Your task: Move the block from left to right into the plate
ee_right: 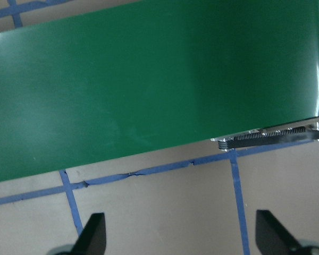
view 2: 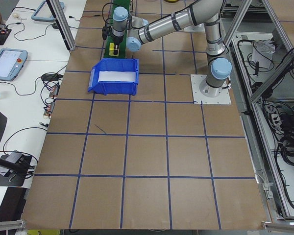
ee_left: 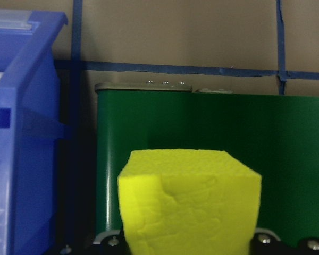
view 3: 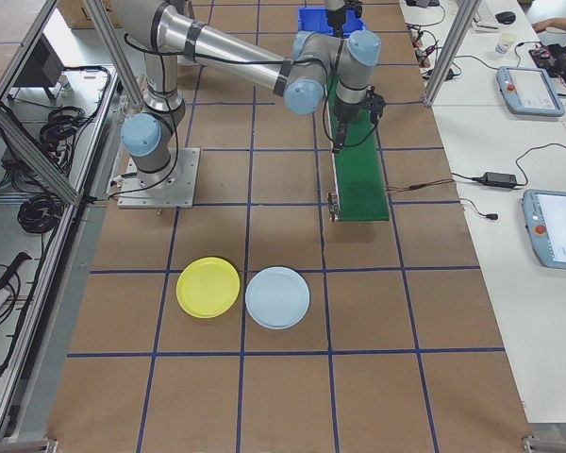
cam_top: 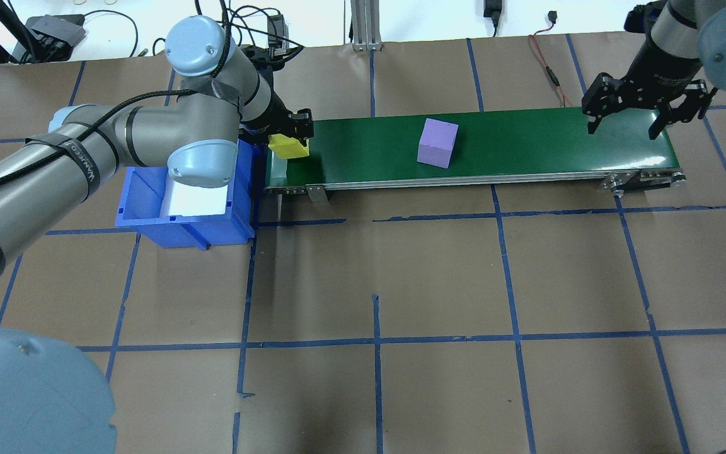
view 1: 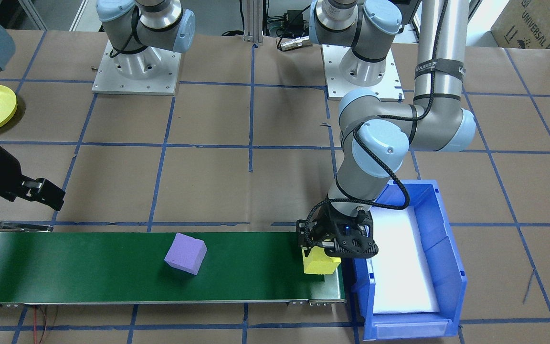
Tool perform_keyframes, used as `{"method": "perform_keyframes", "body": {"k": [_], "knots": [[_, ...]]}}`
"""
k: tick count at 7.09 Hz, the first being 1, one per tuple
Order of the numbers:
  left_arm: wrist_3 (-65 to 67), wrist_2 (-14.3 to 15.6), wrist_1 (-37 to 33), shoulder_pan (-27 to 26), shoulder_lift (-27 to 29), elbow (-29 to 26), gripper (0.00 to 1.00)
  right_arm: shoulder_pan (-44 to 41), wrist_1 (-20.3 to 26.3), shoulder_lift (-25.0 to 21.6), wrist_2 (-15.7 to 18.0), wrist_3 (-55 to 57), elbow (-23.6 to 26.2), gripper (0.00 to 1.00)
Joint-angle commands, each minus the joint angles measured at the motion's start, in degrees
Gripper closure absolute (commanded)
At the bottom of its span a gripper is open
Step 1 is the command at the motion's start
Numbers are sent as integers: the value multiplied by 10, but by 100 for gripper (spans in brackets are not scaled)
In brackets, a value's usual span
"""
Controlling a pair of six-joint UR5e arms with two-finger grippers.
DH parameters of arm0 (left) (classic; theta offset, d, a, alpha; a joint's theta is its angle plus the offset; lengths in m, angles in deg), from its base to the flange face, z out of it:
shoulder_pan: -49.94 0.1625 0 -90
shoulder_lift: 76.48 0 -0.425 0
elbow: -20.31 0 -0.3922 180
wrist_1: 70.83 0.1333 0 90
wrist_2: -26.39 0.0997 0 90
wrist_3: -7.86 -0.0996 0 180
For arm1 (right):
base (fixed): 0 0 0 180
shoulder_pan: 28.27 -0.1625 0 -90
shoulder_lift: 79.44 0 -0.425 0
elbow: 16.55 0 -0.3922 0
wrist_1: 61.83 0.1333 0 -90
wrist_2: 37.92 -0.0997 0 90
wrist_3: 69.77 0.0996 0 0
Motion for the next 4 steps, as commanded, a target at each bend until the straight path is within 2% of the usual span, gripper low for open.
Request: {"method": "perform_keyframes", "body": {"k": [1,3,4], "knots": [[-7,-2,1,-1,-19,-11,0,2,-72,39,-86,-45,0,0],[-24,-1,-45,2,-56,-12,0,2,-111,50,-98,-48,0,0],[-42,3,-68,5,-79,-13,0,2,-116,57,-132,-48,0,0]]}}
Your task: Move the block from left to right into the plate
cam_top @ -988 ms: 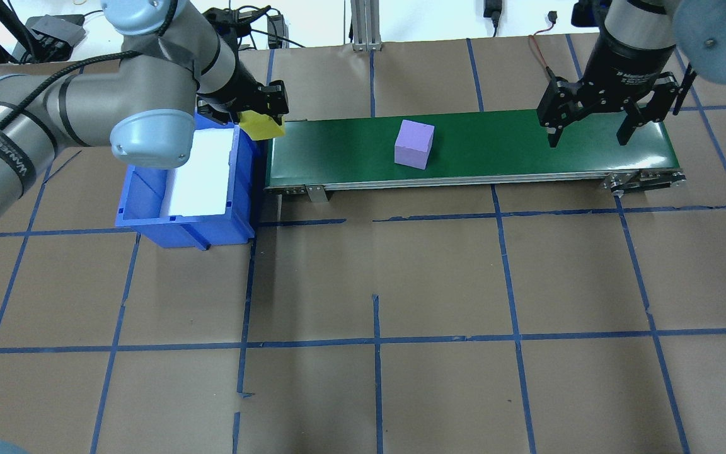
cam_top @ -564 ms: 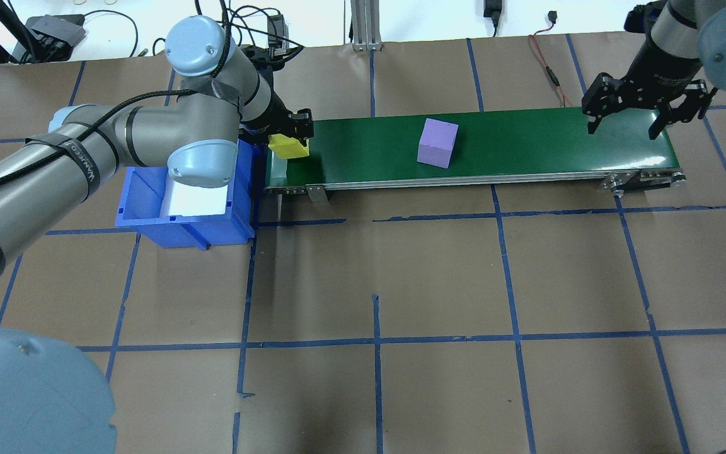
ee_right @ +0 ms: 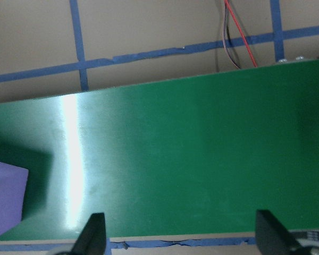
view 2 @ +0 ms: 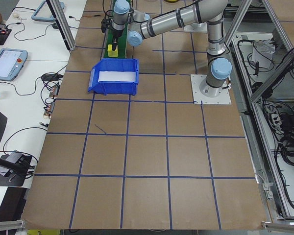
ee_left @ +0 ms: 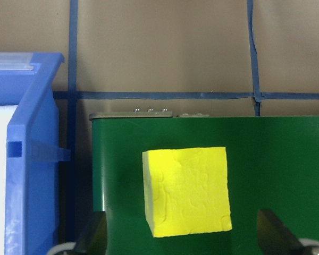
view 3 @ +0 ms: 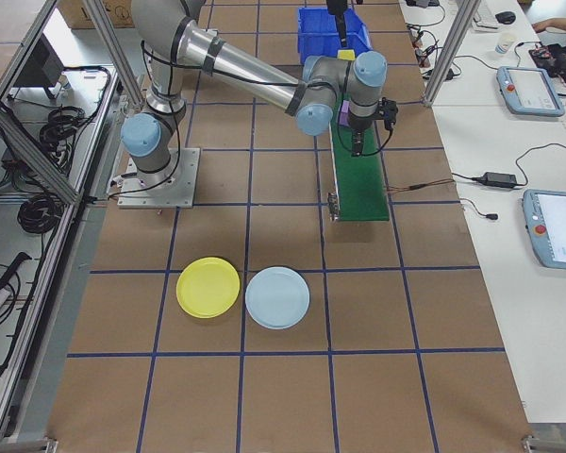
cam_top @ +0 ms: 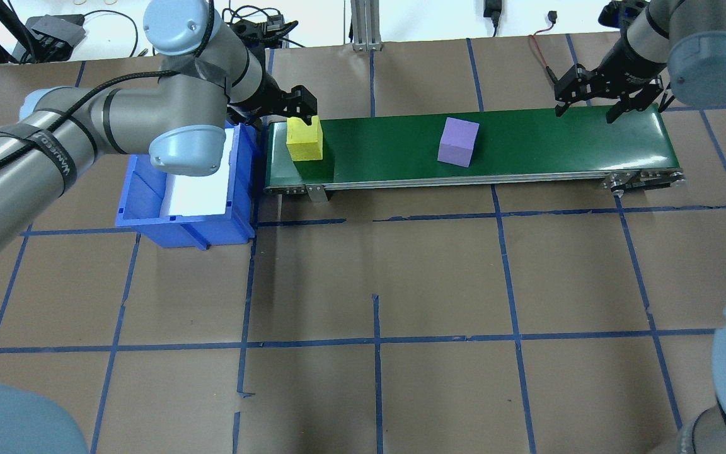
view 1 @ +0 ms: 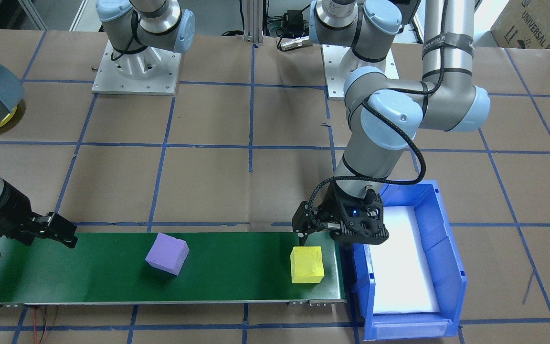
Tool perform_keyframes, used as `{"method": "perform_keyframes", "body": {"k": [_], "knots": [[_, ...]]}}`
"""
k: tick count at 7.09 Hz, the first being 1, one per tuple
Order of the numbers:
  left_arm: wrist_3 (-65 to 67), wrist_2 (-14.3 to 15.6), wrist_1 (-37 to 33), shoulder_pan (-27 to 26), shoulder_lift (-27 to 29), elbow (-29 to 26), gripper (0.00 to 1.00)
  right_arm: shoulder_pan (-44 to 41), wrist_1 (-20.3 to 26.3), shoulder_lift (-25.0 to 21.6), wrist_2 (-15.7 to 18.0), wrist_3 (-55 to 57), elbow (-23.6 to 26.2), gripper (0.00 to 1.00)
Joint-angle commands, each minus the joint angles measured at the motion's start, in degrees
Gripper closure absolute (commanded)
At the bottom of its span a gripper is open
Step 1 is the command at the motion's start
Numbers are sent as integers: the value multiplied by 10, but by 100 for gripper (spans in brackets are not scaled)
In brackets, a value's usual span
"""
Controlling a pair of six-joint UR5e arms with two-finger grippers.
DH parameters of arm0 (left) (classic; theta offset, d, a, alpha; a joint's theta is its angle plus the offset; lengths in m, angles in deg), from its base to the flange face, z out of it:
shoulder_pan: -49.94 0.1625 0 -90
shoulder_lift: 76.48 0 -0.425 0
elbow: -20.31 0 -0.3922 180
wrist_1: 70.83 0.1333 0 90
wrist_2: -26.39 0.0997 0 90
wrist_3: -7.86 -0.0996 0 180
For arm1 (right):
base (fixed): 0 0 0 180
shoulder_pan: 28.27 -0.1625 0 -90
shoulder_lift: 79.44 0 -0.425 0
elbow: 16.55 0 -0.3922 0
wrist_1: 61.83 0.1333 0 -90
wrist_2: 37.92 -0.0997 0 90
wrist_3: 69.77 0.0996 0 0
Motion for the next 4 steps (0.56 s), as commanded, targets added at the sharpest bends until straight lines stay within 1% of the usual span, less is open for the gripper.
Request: {"method": "perform_keyframes", "body": {"k": [1,2,3,4], "knots": [[-23,5,-67,13,-52,-2,0,0,-16,8,-38,-1,3,0],[-40,5,-112,41,-78,0,0,0,-19,9,-38,-1,4,0],[-88,5,-154,75,-96,0,0,0,-19,12,-46,3,4,0],[-109,5,-200,101,-126,1,0,-1,-19,12,-82,7,4,0]]}}
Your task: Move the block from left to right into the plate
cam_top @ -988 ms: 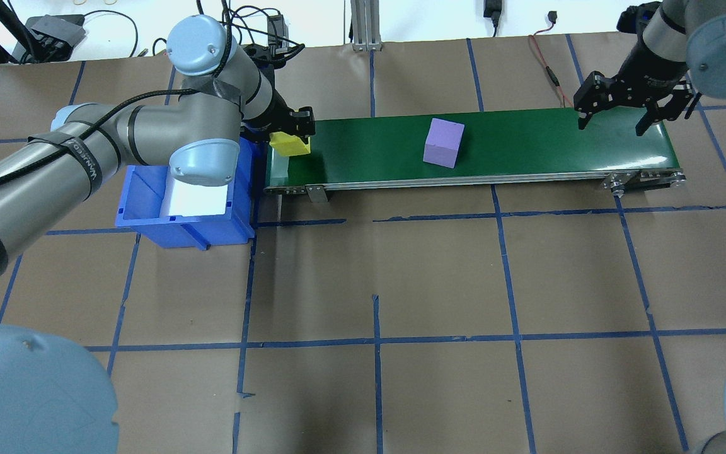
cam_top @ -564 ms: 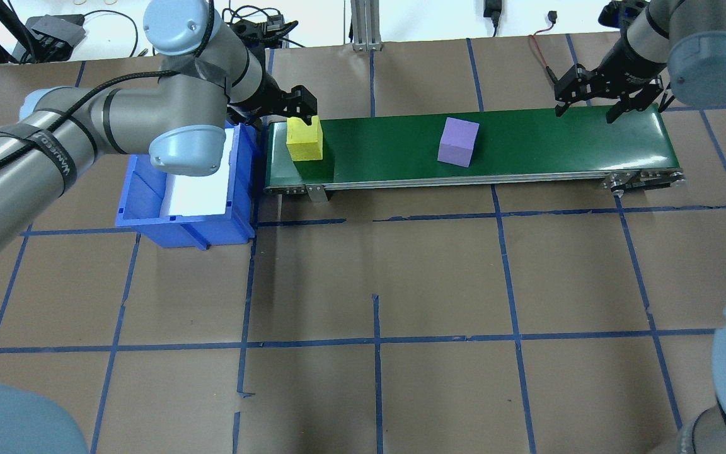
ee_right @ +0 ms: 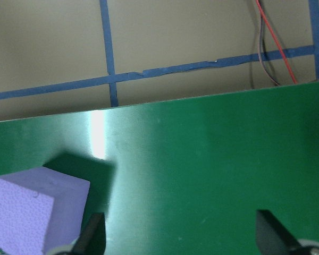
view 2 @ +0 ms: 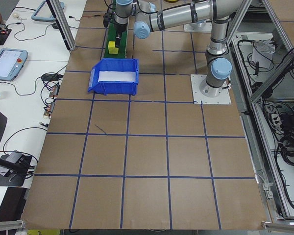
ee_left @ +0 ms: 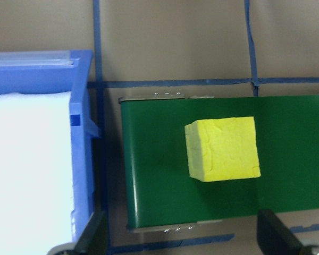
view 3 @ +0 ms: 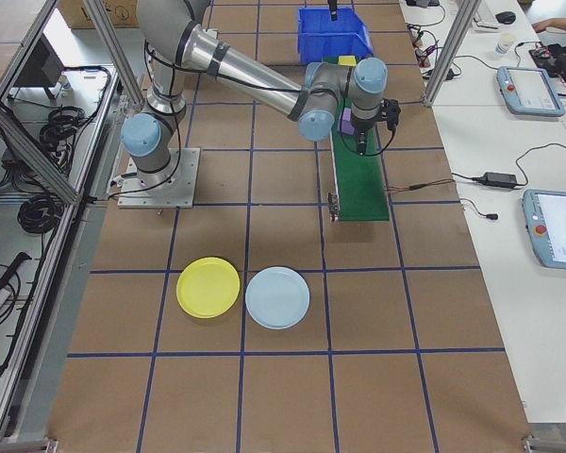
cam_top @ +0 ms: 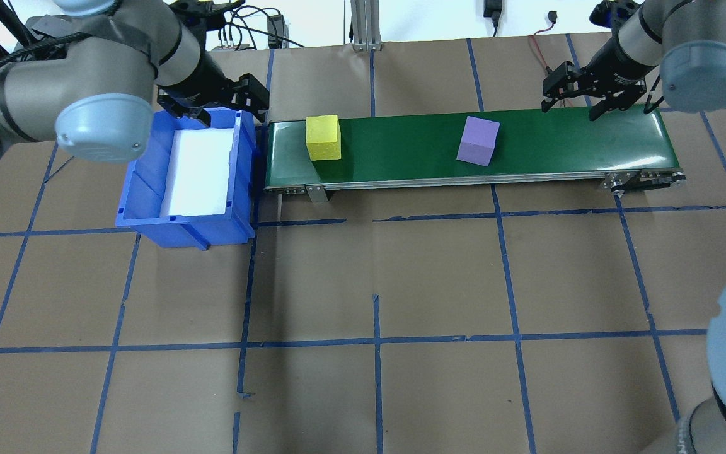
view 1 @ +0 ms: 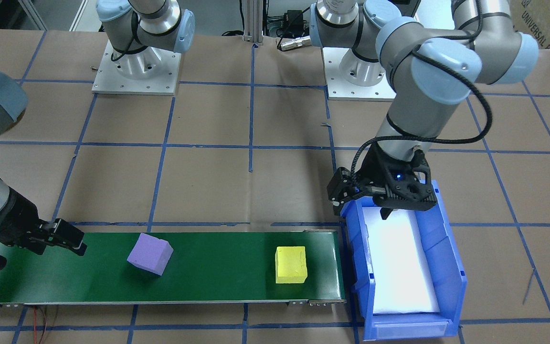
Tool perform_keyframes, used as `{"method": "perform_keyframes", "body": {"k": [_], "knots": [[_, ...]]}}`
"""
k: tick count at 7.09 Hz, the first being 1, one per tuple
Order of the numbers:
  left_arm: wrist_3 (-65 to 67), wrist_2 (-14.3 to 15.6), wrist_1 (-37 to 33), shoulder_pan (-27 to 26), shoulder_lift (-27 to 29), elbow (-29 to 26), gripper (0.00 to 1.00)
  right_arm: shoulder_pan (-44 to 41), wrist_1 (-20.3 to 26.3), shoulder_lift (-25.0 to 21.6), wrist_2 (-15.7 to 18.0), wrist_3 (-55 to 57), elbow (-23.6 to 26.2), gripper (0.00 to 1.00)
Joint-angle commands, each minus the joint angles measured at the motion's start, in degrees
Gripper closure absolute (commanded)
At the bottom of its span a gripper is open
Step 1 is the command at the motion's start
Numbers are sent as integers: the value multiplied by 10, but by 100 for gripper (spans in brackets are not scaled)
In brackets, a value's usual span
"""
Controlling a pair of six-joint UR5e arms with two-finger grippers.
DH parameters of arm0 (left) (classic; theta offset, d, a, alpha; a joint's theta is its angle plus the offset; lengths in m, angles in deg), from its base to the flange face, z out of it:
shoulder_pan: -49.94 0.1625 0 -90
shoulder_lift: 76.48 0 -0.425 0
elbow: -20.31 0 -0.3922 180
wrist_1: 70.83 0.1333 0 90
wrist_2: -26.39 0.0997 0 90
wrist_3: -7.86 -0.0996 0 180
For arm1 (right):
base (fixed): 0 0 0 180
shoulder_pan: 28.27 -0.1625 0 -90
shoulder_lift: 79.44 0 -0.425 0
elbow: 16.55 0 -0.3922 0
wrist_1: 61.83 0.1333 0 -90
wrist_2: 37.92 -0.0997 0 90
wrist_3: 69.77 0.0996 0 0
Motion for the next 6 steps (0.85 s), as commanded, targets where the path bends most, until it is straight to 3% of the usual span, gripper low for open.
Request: {"method": "perform_keyframes", "body": {"k": [1,3,6], "knots": [[-33,2,-93,31,-61,2,0,-1,0,1,-32,10,3,0],[-35,4,-204,36,-154,2,0,-1,0,0,-35,25,15,0],[-35,1,-220,34,-166,6,0,-1,-2,13,-34,51,8,0]]}}
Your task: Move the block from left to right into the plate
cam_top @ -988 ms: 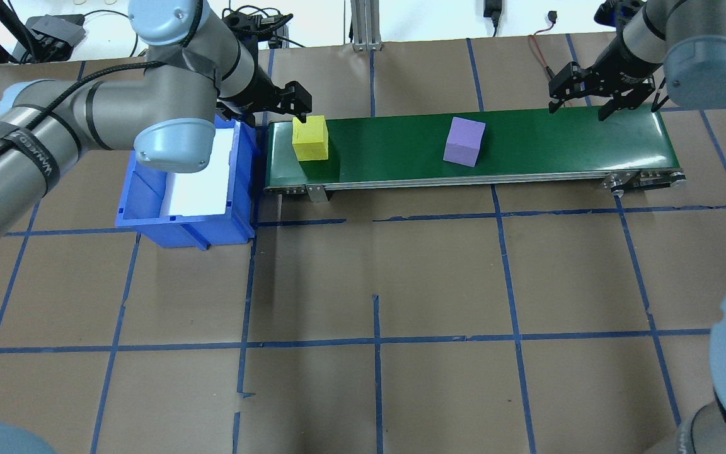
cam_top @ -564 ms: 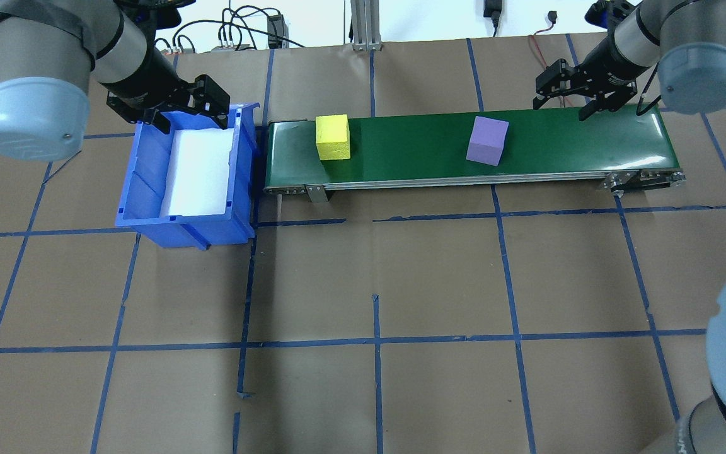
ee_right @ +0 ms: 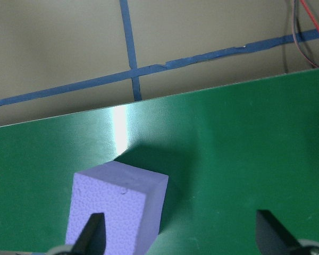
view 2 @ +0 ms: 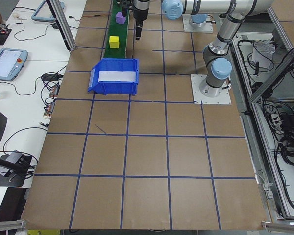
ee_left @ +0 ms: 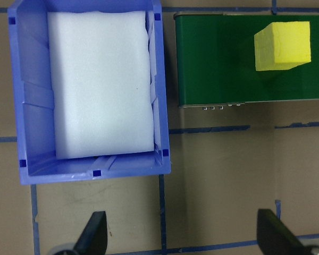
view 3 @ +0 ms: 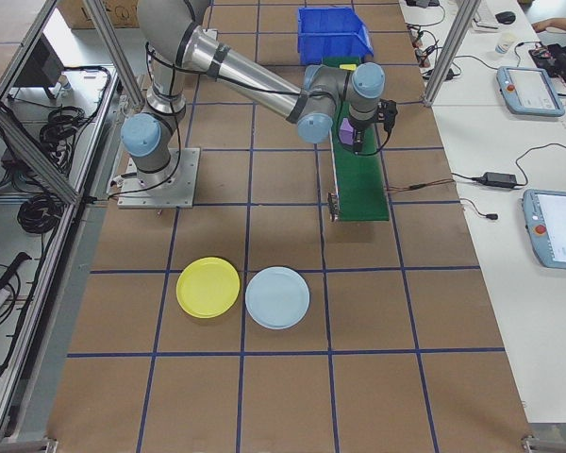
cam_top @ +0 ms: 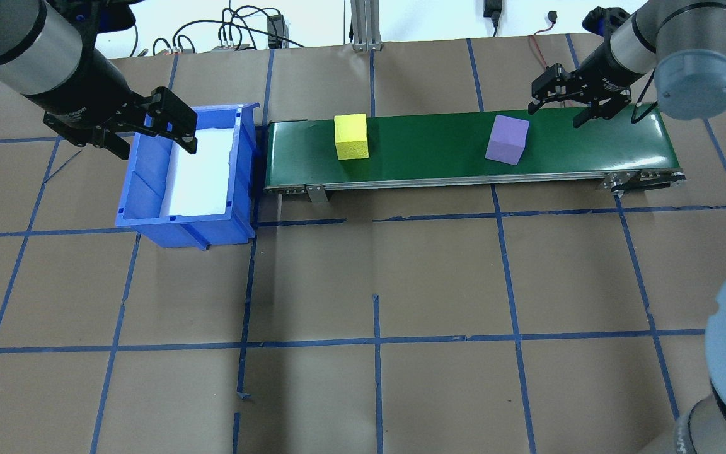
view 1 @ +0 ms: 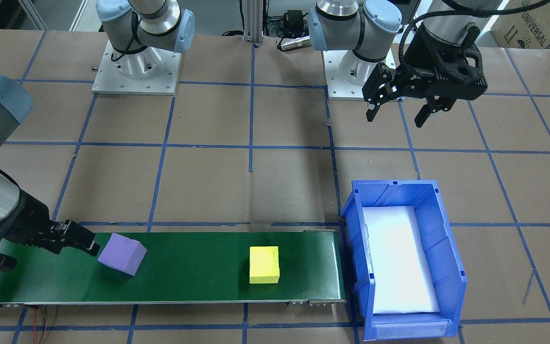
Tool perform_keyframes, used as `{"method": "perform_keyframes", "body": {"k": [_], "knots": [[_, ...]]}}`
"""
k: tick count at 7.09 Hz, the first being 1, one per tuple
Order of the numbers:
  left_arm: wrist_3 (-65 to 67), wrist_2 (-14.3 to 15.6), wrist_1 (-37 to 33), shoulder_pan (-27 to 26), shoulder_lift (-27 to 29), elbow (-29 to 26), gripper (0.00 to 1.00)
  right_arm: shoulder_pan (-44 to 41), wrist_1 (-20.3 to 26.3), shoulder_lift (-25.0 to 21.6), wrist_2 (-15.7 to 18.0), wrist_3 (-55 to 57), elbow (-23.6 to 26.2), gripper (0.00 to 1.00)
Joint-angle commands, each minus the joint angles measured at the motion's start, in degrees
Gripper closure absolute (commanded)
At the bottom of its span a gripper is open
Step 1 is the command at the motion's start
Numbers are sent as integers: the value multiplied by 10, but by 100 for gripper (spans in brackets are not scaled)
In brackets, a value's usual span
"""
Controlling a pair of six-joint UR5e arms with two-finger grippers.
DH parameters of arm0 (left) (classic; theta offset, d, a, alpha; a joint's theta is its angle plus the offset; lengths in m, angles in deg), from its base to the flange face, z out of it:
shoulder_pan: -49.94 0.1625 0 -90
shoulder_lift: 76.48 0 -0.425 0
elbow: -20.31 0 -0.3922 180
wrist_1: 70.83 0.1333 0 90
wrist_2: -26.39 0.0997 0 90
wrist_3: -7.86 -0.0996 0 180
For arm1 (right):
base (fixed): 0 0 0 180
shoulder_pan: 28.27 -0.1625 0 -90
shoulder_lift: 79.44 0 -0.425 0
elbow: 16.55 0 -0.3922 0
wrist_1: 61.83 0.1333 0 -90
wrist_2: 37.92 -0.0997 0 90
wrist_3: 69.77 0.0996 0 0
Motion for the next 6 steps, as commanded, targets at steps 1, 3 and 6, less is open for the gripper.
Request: {"method": "perform_keyframes", "body": {"k": [1,3,6], "knots": [[-1,-5,-4,-2,-1,8,0,0,-19,20,2,54,-4,0],[-36,1,-5,3,-1,8,0,0,-25,30,2,72,-4,0],[-38,1,-4,4,-1,9,0,-1,-32,33,2,73,-4,0]]}}
